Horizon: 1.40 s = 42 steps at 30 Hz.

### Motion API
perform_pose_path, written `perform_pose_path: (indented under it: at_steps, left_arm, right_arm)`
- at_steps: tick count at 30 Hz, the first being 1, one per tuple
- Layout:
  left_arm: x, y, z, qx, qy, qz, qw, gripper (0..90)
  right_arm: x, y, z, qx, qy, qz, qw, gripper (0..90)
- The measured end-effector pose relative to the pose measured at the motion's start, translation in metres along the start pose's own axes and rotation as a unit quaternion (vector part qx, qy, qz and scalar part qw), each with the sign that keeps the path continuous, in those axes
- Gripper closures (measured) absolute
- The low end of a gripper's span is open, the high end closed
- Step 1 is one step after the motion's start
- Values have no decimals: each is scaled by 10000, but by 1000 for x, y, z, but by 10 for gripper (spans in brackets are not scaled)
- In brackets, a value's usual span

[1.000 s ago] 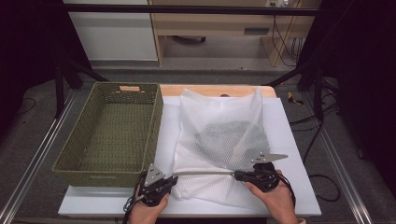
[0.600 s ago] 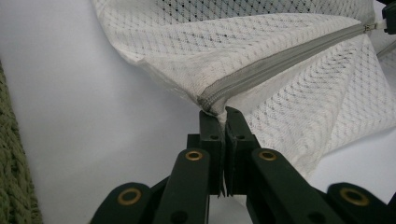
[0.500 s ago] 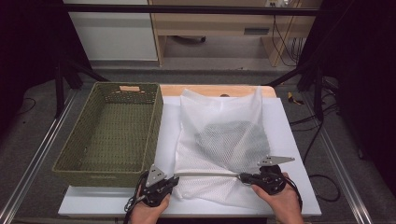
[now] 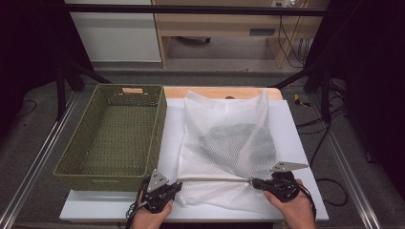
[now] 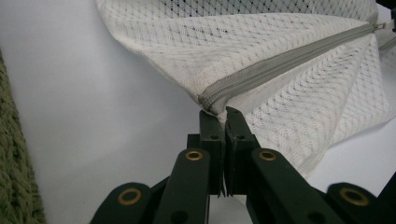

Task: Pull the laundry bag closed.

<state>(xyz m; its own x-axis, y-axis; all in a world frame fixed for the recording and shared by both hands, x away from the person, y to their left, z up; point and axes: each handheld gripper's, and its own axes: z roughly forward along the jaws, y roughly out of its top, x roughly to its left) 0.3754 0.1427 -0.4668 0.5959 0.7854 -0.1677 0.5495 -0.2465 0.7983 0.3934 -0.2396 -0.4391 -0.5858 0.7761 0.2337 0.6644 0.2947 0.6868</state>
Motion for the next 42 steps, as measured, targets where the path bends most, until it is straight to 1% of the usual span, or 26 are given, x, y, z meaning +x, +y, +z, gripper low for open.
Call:
perform_pose_path:
  at_steps: [1, 2, 3, 5, 6, 7, 10, 12, 14, 20, 25, 28, 30, 32, 34, 39, 42]
  left_arm:
    - [-1, 0, 0, 6, 5, -9, 10000, 880]
    - [-1, 0, 0, 5, 4, -9, 10000, 880]
    - [-1, 0, 0, 5, 8, -8, 10000, 880]
    - [1, 0, -1, 8, 31, -25, 10000, 881]
    - [2, 0, -2, -6, 33, -52, 10000, 881]
    - [3, 0, -3, -14, 54, -66, 10000, 881]
    - [6, -1, -1, -3, 72, -128, 9999, 881]
    - [5, -2, 0, 31, 93, -107, 9999, 880]
    - [5, -3, 0, 43, 95, -100, 9999, 880]
    - [6, -2, -1, 38, 83, -127, 9999, 880]
    - [5, -4, 0, 79, 108, -96, 9999, 879]
    - [5, -3, 0, 99, 132, -90, 9998, 879]
    - [7, -3, 0, 98, 143, -114, 9998, 880]
    - [7, -3, 0, 94, 148, -142, 9997, 879]
    - [6, -3, 0, 114, 158, -114, 9997, 880]
    - [6, -5, 0, 123, 166, -104, 9997, 879]
    - [6, -4, 0, 134, 161, -94, 9997, 879]
  right_arm:
    - [-1, -1, -1, -6, -19, -6, 10000, 868]
    - [-1, -1, -2, -5, 6, 41, 10000, 868]
    - [-2, -2, -3, -15, -45, 6, 10000, 868]
    - [-4, -4, -5, -21, -115, 17, 9999, 867]
    - [-6, -4, -7, -8, -160, 77, 9998, 868]
    - [-8, -5, -8, -11, -200, 83, 9998, 868]
    - [-14, -8, -13, -43, -259, 183, 9995, 868]
    - [-16, -10, -15, -62, -293, 227, 9993, 868]
    - [-17, -11, -18, -44, -351, 182, 9992, 867]
    - [-23, -14, -26, -149, -359, 299, 9988, 868]
    - [-28, -18, -34, -242, -391, 356, 9983, 867]
    - [-30, -21, -39, -262, -466, 365, 9979, 867]
    - [-33, -24, -42, -301, -448, 484, 9974, 867]
    - [-37, -27, -45, -343, -473, 507, 9970, 868]
    - [-39, -29, -48, -374, -491, 566, 9965, 867]
    - [-44, -32, -55, -456, -532, 641, 9955, 868]
    - [-45, -33, -56, -449, -577, 616, 9954, 867]
